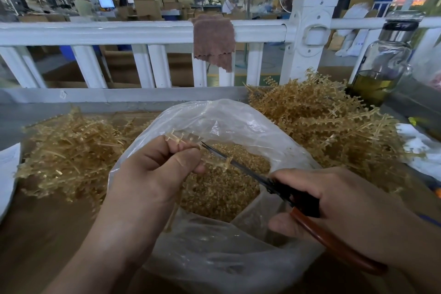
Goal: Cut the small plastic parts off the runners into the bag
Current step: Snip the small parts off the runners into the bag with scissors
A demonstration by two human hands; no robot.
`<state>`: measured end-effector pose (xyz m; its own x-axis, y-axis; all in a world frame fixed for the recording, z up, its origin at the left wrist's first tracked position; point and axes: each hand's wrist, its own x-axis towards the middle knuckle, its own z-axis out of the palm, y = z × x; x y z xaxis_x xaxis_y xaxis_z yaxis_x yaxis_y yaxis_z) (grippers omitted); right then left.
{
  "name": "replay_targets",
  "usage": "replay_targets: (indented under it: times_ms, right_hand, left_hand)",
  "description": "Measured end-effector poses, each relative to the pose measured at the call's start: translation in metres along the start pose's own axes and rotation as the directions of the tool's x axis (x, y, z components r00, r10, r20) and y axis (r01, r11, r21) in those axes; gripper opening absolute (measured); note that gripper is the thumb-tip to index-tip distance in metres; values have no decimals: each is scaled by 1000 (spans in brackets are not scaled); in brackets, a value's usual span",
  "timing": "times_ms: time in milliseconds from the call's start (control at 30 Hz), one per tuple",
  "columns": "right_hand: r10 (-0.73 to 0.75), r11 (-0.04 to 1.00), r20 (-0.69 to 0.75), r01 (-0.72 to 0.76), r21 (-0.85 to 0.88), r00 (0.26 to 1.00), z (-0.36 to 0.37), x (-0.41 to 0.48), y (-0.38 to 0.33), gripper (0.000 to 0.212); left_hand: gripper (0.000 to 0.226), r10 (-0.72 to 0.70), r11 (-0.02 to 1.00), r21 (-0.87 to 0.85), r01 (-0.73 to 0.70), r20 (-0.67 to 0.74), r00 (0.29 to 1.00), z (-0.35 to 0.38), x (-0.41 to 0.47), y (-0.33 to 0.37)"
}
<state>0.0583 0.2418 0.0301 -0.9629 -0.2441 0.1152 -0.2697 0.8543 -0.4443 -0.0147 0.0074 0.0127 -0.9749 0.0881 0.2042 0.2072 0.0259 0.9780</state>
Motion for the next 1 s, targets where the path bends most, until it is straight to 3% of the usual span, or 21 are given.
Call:
replay_targets:
  times_ms: [333, 467, 667, 1000]
  right_hand:
    - [-33, 999, -6, 34, 35, 999, -4, -1, 0, 53]
    - [-41, 999, -5, 42, 35, 999, -4, -2, 2, 52]
    - [-33, 999, -7, 33, 30, 999, -2, -2, 2, 61]
    - [-62, 998, -46, 60, -36, 997, -1, -1, 2, 51]
  left_hand:
    - [13, -1, 999, -33, 2, 7, 1000, 0, 0, -1]
    - [26, 20, 998, -65, -20, 4, 1000, 0, -2, 2]
    - [16, -5, 998, -58, 7, 22, 1000, 0, 0, 0]
    - [11, -17, 999, -27, 17, 13, 1000, 1, -3, 0]
